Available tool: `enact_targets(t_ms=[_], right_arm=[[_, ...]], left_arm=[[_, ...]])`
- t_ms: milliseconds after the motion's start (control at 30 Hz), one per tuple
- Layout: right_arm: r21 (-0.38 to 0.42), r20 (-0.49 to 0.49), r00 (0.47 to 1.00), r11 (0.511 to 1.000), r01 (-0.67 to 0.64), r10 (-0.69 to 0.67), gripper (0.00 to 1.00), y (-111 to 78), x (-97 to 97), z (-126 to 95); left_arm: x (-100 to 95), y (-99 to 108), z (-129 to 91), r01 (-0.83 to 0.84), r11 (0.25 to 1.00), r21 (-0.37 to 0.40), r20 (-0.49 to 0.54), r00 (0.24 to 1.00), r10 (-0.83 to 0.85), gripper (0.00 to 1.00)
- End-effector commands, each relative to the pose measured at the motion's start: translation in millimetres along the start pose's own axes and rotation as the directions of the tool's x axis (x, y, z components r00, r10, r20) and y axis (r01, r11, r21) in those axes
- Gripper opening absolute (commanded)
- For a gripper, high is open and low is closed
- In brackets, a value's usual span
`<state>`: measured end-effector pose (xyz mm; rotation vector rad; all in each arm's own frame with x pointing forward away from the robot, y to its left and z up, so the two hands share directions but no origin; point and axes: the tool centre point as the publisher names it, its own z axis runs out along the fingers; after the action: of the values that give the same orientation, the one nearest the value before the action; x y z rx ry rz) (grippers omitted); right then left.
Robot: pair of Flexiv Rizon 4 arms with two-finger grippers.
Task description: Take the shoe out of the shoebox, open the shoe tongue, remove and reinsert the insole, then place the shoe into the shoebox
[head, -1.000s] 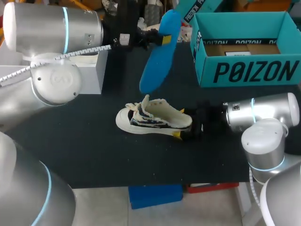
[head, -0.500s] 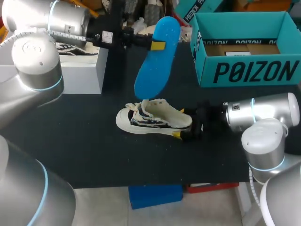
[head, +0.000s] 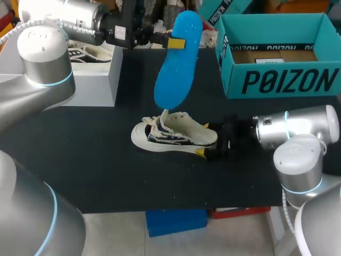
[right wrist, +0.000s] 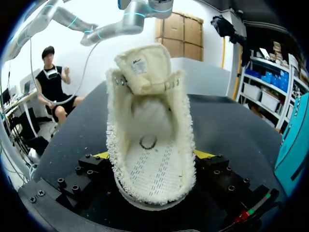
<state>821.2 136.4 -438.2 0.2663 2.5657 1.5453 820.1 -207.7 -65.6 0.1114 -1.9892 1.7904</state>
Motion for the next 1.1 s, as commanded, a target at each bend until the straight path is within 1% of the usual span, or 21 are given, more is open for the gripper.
enact_targets(t_ms=[33, 167, 267, 767, 867, 1033, 1100], right_arm=[[0.003, 0.000, 1.000, 1.000, -0.002, 0.002, 0.00, -1.0, 0.6, 2], [0.003, 0.000, 1.000, 1.000, -0.002, 0.002, 0.00, -1.0, 0.6, 2], [0.003, 0.000, 1.000, 1.000, -0.002, 0.002, 0.00, -1.0, 0.6, 2], [0.003, 0.000, 1.000, 1.000, -0.002, 0.002, 0.00, -1.0, 0.6, 2], [0.003, 0.000, 1.000, 1.000, -0.002, 0.002, 0.00, -1.0, 0.6, 2], [0.003, 0.000, 1.000, 1.000, -0.002, 0.002, 0.00, -1.0, 0.6, 2], [0.003, 0.000, 1.000, 1.000, -0.002, 0.002, 0.00, -1.0, 0.6, 2]], left_arm=[[23.7, 5, -5, -0.024, 0.998, 0.063, 0.285, 0.958, 0.005, 0.00], [31.3, 5, -8, -0.015, 0.995, 0.102, 0.319, 0.947, -0.018, 0.00], [41.5, 4, -8, -0.002, 0.992, 0.128, 0.305, 0.951, -0.037, 0.00], [41.5, 4, -8, -0.002, 0.992, 0.128, 0.305, 0.951, -0.037, 0.00], [48.9, 1, -2, 0.017, 0.987, 0.163, 0.331, 0.941, -0.071, 0.00], [65.0, -8, 2, 0.011, 0.978, 0.207, 0.312, 0.947, -0.077, 0.00], [69.9, -11, 3, 0.007, 0.978, 0.210, 0.323, 0.943, -0.076, 0.00]])
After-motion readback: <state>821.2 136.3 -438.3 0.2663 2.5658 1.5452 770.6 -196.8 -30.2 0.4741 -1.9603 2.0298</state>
